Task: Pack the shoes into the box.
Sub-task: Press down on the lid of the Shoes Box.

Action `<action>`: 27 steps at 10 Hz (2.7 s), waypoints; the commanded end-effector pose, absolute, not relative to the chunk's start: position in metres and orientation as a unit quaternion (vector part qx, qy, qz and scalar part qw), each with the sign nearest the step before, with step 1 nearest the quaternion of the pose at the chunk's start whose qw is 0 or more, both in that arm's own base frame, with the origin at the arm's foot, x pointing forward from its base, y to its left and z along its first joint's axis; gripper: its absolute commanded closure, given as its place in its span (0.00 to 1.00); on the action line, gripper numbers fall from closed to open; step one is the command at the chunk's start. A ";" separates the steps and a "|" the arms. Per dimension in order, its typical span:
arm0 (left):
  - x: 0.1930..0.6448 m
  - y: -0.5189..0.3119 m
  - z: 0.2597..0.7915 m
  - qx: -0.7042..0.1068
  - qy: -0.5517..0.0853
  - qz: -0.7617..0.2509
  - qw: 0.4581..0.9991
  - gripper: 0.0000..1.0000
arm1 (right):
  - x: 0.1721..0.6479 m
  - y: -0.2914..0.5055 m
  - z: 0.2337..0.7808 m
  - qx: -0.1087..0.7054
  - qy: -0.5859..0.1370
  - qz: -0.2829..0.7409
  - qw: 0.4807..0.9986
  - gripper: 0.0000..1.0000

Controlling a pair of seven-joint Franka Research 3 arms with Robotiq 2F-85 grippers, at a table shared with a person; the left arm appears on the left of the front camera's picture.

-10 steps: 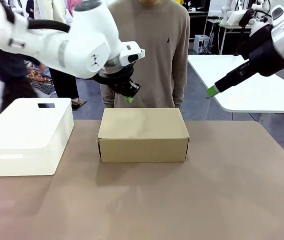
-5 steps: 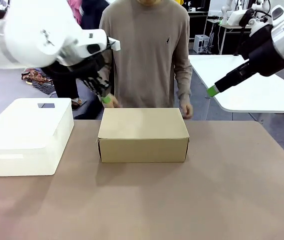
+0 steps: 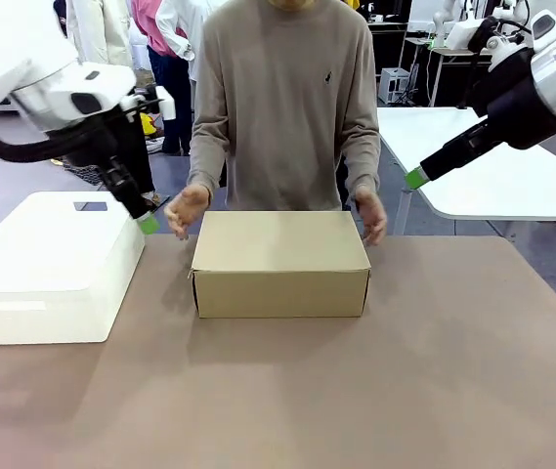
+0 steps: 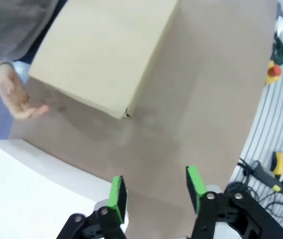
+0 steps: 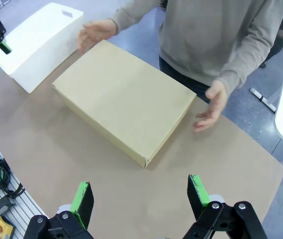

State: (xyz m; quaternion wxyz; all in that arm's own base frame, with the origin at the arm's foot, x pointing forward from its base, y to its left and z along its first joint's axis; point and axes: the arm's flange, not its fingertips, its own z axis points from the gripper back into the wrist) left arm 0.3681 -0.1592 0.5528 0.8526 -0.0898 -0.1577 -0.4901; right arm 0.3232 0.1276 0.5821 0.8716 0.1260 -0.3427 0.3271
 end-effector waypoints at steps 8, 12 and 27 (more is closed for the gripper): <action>0.331 -0.117 0.551 -0.078 -0.190 -0.533 0.821 0.00 | 0.323 0.127 0.581 0.122 -0.341 0.331 0.872 0.00; 0.331 -0.117 0.551 -0.078 -0.190 -0.533 0.821 0.00 | 0.323 0.127 0.581 0.122 -0.341 0.331 0.872 0.00; 0.331 -0.117 0.551 -0.078 -0.190 -0.533 0.821 0.00 | 0.323 0.127 0.581 0.122 -0.341 0.331 0.872 0.00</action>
